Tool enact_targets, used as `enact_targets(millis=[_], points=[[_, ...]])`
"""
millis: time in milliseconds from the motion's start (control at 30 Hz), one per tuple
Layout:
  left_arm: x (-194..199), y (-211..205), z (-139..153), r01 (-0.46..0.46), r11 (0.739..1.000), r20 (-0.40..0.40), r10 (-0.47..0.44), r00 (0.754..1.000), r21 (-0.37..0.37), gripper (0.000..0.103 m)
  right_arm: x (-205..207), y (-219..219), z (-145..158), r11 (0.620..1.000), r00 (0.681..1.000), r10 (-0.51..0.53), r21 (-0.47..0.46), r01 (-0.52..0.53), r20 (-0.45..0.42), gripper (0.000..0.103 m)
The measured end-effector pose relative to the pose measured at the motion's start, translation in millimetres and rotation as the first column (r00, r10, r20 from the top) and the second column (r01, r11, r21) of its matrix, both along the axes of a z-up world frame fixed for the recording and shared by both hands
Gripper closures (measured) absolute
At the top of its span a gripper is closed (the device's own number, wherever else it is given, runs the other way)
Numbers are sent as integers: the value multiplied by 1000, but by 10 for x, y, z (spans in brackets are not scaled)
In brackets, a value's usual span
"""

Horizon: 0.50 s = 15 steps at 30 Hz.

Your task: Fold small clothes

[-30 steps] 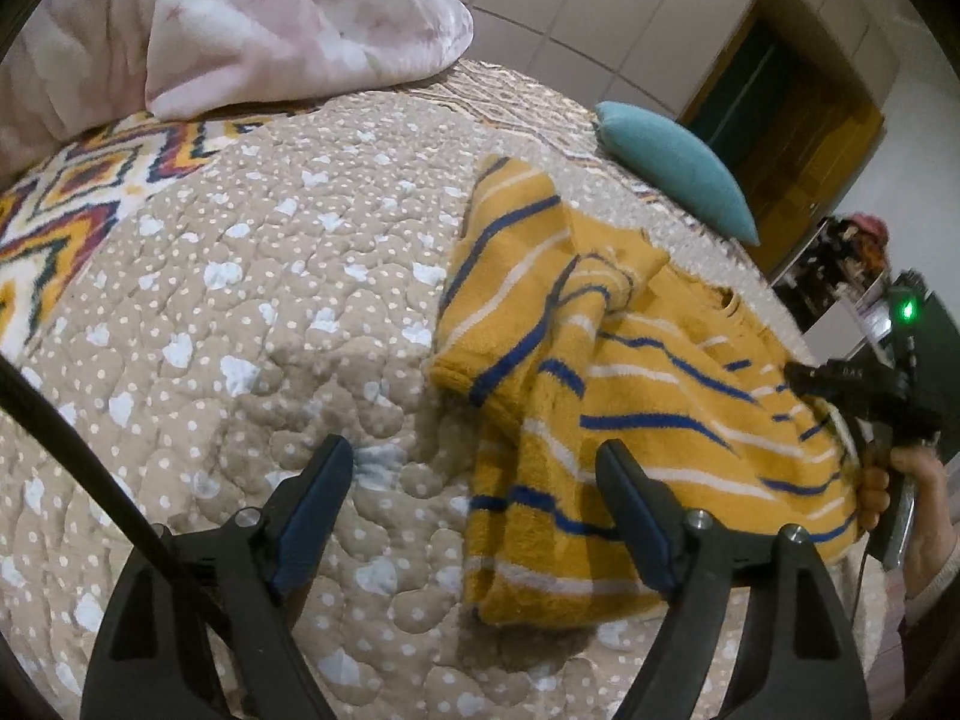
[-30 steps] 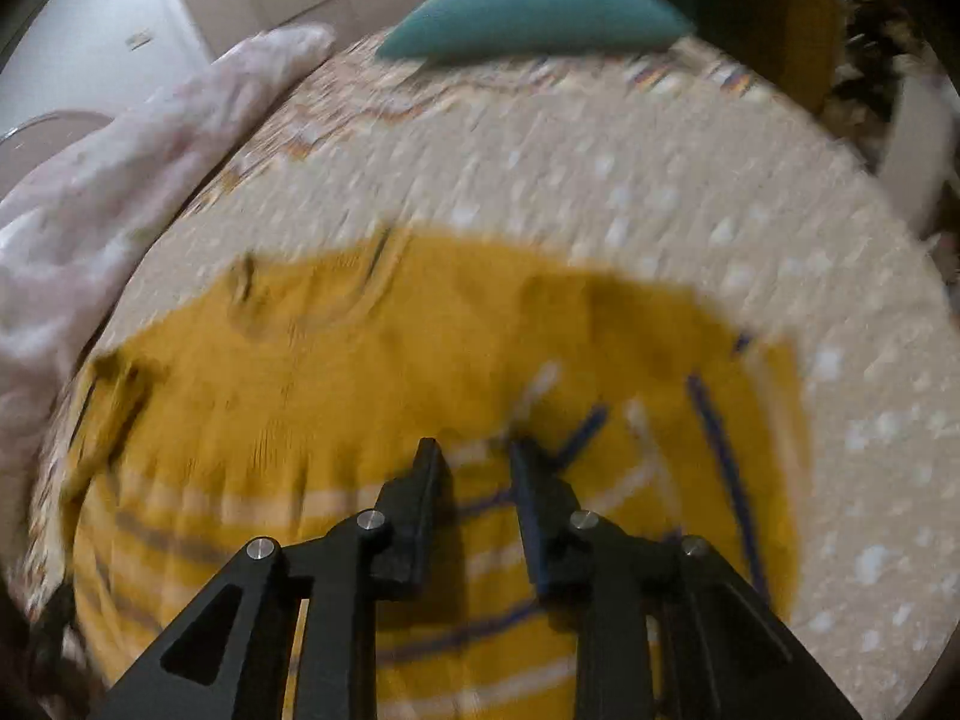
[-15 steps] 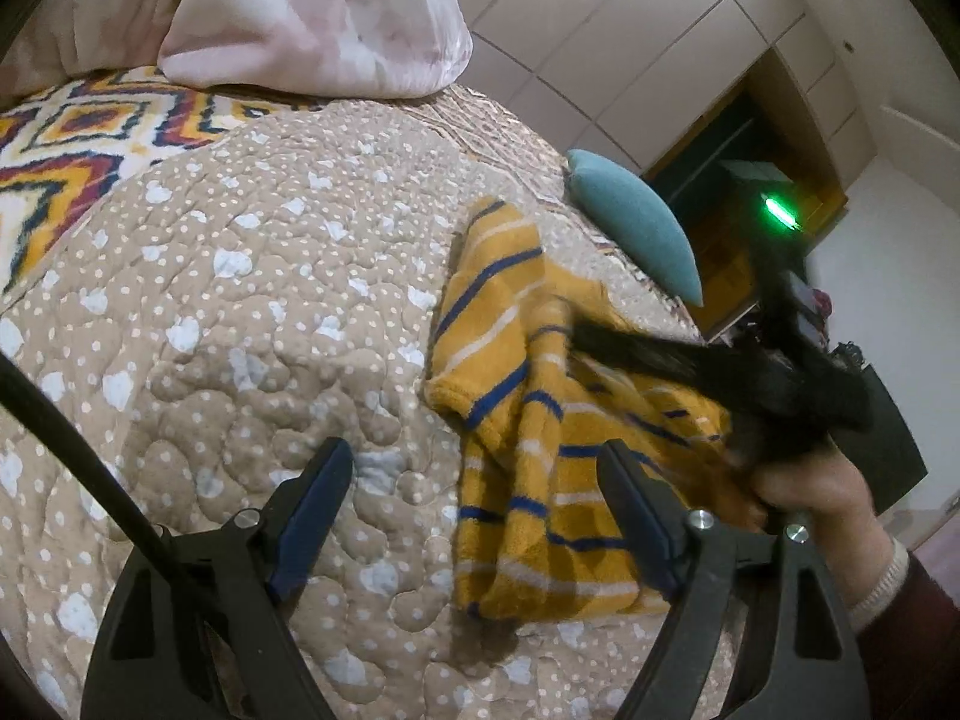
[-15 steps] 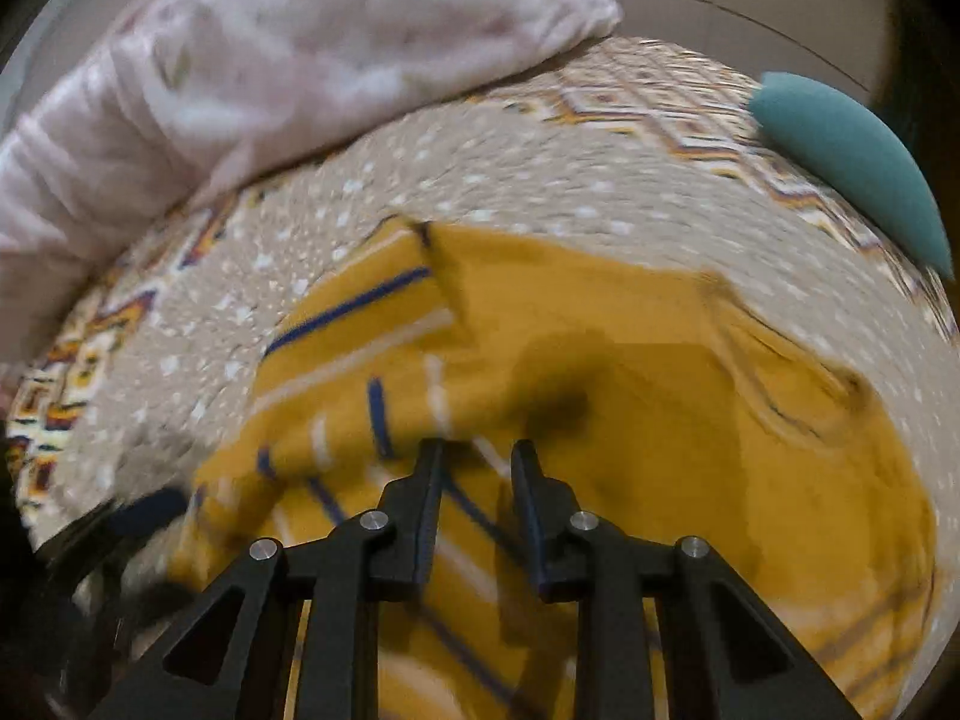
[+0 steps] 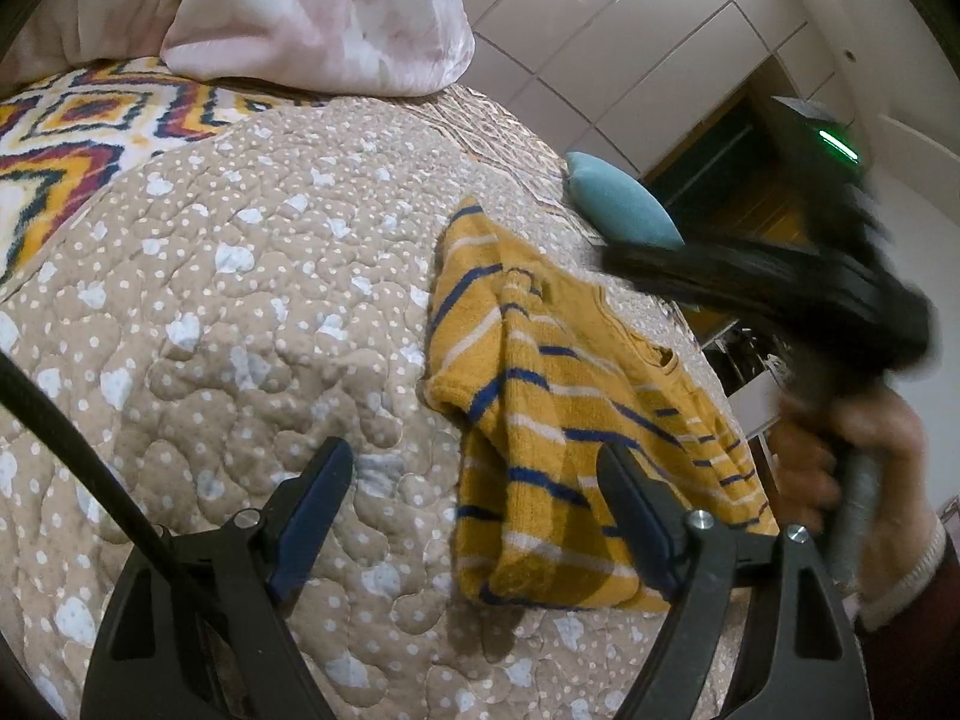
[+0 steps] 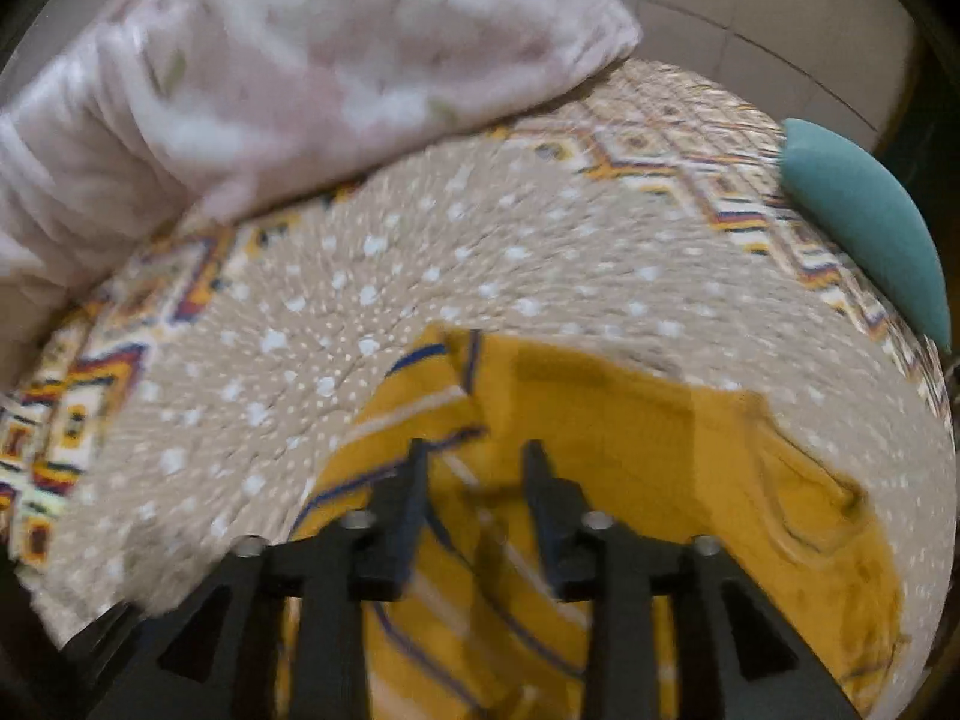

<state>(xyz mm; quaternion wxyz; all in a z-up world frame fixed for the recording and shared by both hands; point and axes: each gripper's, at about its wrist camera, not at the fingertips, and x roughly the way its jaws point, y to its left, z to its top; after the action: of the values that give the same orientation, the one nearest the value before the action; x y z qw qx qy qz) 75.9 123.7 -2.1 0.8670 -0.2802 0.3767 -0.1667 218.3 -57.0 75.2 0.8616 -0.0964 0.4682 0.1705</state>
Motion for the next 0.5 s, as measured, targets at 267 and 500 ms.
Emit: enact_targets(millis=[267,500], points=[[113,-117,61,27,993,-99,-15,995,116,51,-1360,-1930,365,979,979,-201,38,200,25,45],[88,-423,349,92,880,-116,-43,992,466,96,-2161,-3382,223,897,901,-433,111,428,20,45]])
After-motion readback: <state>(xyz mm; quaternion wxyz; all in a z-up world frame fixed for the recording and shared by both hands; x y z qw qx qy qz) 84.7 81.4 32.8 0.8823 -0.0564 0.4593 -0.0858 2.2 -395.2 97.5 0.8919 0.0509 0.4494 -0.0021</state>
